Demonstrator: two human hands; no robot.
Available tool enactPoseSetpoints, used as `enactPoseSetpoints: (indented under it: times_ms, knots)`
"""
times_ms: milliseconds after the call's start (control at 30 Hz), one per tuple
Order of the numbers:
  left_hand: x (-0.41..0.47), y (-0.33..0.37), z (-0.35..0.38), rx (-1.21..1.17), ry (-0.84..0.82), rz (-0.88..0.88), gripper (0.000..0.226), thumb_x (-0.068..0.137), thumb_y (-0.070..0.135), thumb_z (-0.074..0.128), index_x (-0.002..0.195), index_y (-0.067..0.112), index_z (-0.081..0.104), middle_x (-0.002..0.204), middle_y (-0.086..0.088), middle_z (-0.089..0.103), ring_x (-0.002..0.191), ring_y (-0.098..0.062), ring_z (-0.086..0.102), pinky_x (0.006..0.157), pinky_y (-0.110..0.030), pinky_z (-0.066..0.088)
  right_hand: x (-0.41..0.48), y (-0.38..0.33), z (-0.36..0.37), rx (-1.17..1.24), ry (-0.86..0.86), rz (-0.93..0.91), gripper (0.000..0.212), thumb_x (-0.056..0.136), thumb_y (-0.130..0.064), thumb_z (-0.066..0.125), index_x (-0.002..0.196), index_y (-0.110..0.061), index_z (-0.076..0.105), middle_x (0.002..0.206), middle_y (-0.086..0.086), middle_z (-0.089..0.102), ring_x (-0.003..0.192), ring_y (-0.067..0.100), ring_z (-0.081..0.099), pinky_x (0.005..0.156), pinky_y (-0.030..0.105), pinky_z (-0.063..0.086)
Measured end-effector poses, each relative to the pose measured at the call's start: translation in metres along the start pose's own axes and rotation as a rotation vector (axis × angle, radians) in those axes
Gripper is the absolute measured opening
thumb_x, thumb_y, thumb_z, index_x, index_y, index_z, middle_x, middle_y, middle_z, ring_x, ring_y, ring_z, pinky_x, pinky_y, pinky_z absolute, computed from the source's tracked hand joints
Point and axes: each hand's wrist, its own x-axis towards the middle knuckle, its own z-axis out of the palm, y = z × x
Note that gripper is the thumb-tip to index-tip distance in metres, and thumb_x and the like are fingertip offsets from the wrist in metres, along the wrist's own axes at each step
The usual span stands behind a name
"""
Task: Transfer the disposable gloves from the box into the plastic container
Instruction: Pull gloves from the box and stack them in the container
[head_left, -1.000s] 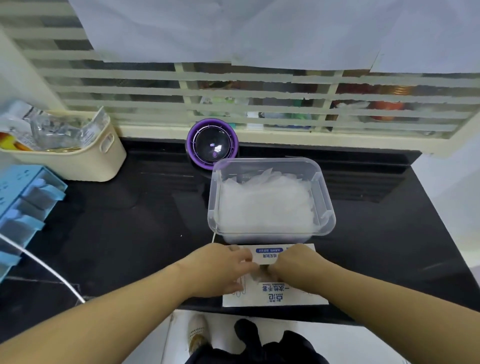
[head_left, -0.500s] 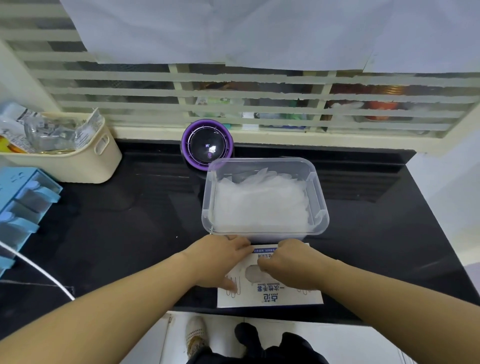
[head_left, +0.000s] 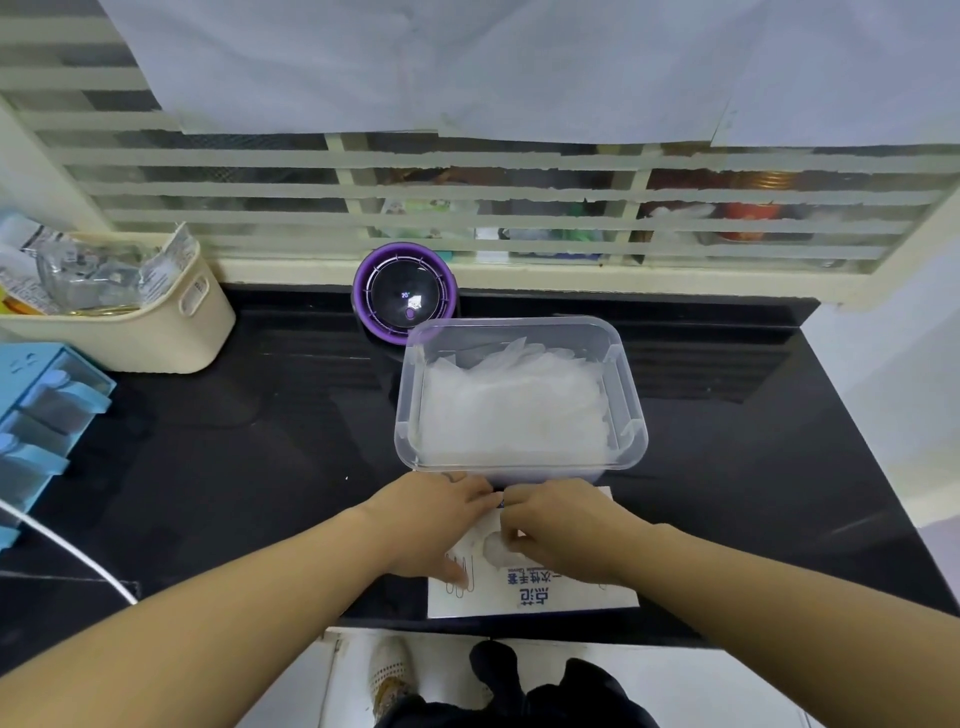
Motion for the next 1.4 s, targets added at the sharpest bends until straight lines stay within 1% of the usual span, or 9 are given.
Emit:
enactPoseSetpoints:
  times_ms: [367, 500, 600, 700, 767, 867, 1067, 1233, 1400]
  knots:
    - [-0.016, 0.014, -0.022, -0.12, -0.113, -0.088, 0.053, 0.092, 0.044, 0.059, 0.136, 0.018, 0.047, 0.137, 0.002, 0.046, 0.121, -0.02, 0.049, 0.098, -0.031, 0.041, -0.016, 0.0, -0.112, 0.411, 0.484, 0.165, 0.004, 0.088, -0.025, 0.059, 0.088, -0.024, 0.063, 0.085, -0.017, 0.053, 0.072, 0.006, 0.053, 0.074, 0.013, 0.045]
    - [-0.03, 0.0, -0.051, -0.715, -0.012, -0.162, 0.033, 0.096, 0.02, 0.054, 0.126, 0.03, 0.059, 0.125, 0.014, 0.061, 0.106, 0.004, 0.058, 0.096, -0.019, 0.046, -0.013, 0.011, -0.146, 0.309, 0.557, 0.184, 0.006, 0.089, -0.028, 0.056, 0.089, -0.03, 0.062, 0.085, -0.021, 0.052, 0.074, -0.005, 0.05, 0.069, 0.004, 0.04]
    - [-0.038, -0.018, -0.079, -1.269, 0.182, -0.26, 0.031, 0.095, -0.002, 0.043, 0.106, 0.015, 0.067, 0.098, 0.003, 0.073, 0.088, -0.008, 0.069, 0.08, -0.023, 0.057, -0.008, 0.015, -0.162, 0.21, 0.585, 0.162, 0.009, 0.091, -0.024, 0.058, 0.091, -0.026, 0.067, 0.085, -0.017, 0.053, 0.072, -0.007, 0.048, 0.066, 0.004, 0.037]
    - [-0.041, -0.037, -0.097, -1.742, 0.397, -0.351, 0.028, 0.101, 0.02, 0.04, 0.113, 0.008, 0.063, 0.102, -0.009, 0.074, 0.097, -0.022, 0.069, 0.086, -0.033, 0.055, -0.002, 0.017, -0.169, 0.115, 0.574, 0.139, 0.014, 0.092, -0.025, 0.057, 0.094, -0.023, 0.07, 0.089, -0.014, 0.052, 0.07, -0.006, 0.044, 0.068, 0.01, 0.033]
    - [-0.039, -0.047, -0.101, -1.913, 0.411, -0.347, 0.058, 0.094, 0.053, 0.038, 0.119, 0.007, 0.062, 0.112, -0.012, 0.071, 0.107, -0.027, 0.066, 0.096, -0.04, 0.05, 0.004, 0.018, -0.171, 0.049, 0.531, 0.124, 0.015, 0.093, -0.025, 0.055, 0.096, -0.024, 0.07, 0.089, -0.017, 0.048, 0.069, -0.008, 0.04, 0.069, 0.018, 0.034]
    - [-0.031, -0.045, -0.104, -1.868, 0.347, -0.339, 0.078, 0.07, 0.069, 0.047, 0.116, 0.008, 0.064, 0.109, -0.007, 0.071, 0.1, -0.021, 0.067, 0.093, -0.037, 0.049, 0.012, 0.02, -0.167, -0.033, 0.458, 0.126, 0.018, 0.094, -0.027, 0.053, 0.101, -0.025, 0.069, 0.093, -0.017, 0.045, 0.072, 0.002, 0.042, 0.069, 0.024, 0.037]
    - [-0.012, -0.042, -0.107, -1.933, 0.425, -0.323, 0.041, 0.086, 0.02, 0.064, 0.127, 0.017, 0.059, 0.117, -0.007, 0.069, 0.101, -0.02, 0.066, 0.09, -0.036, 0.055, 0.021, 0.027, -0.162, -0.05, 0.511, 0.092, 0.015, 0.09, -0.018, 0.061, 0.1, -0.017, 0.072, 0.094, -0.005, 0.058, 0.076, 0.013, 0.051, 0.066, 0.029, 0.047]
    - [-0.008, -0.043, -0.105, -2.149, 0.206, -0.391, 0.059, 0.074, 0.043, 0.068, 0.127, 0.017, 0.06, 0.122, -0.012, 0.065, 0.107, -0.03, 0.065, 0.087, -0.043, 0.056, 0.019, 0.033, -0.169, 0.012, 0.601, 0.089, 0.013, 0.09, -0.016, 0.062, 0.096, -0.017, 0.073, 0.089, -0.01, 0.054, 0.071, 0.01, 0.049, 0.064, 0.032, 0.05]
    - [-0.004, -0.04, -0.112, -2.349, 0.246, -0.314, 0.057, 0.075, 0.028, 0.068, 0.128, 0.009, 0.059, 0.109, -0.01, 0.067, 0.087, -0.021, 0.068, 0.077, -0.034, 0.059, 0.019, 0.039, -0.166, 0.005, 0.597, 0.095, 0.014, 0.09, -0.018, 0.061, 0.096, -0.017, 0.073, 0.092, -0.005, 0.062, 0.068, 0.007, 0.047, 0.065, 0.034, 0.052]
